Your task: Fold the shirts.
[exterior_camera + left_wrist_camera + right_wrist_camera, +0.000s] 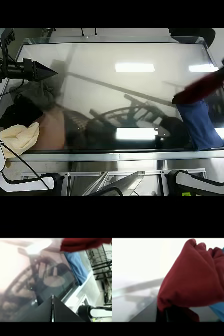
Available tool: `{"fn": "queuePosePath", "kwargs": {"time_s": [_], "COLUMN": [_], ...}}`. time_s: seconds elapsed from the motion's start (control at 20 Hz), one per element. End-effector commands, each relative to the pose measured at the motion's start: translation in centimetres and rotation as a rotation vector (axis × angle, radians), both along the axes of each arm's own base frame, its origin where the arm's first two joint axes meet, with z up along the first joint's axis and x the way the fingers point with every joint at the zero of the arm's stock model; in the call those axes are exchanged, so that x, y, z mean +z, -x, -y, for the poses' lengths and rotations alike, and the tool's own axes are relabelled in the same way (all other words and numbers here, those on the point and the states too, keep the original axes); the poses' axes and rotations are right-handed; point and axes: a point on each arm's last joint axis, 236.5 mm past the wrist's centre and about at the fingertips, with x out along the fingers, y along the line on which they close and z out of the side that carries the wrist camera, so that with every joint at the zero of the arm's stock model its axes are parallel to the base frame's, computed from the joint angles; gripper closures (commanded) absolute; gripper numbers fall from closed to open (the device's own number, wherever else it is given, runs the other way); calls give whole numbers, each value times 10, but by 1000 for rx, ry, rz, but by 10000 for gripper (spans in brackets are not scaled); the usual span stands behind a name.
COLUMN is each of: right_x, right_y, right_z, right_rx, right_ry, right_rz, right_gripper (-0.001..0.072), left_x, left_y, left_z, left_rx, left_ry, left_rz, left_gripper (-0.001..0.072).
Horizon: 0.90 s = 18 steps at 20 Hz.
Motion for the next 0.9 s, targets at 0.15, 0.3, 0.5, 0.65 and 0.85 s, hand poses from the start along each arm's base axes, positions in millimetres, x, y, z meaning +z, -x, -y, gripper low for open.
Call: {"fn": "queuePosePath", "kwargs": {"time_s": [0.15,0.3,0.5,0.65,0.85], "right_x": [-95,-154,-217,-229,-197], "right_y": [149,176,198,199,184], "right_z": [41,30,17,16,24], "right_rx": [-258,-293,-305,-303,-299], "right_ry": [28,-18,-59,-67,-51], "right_rz": [-468,-541,-611,-624,-584], "right_gripper": [695,695,685,247,39], "left_x": [-1,-1,-2,-2,-2], "left_y": [5,6,6,6,6], "left_z": [4,6,5,5,5], "left_rx": [-29,-38,-38,-38,-37], "left_ry": [-5,-6,-6,-7,-9], "left_rz": [4,4,3,3,2], "left_gripper": [684,685,685,685,685]}}
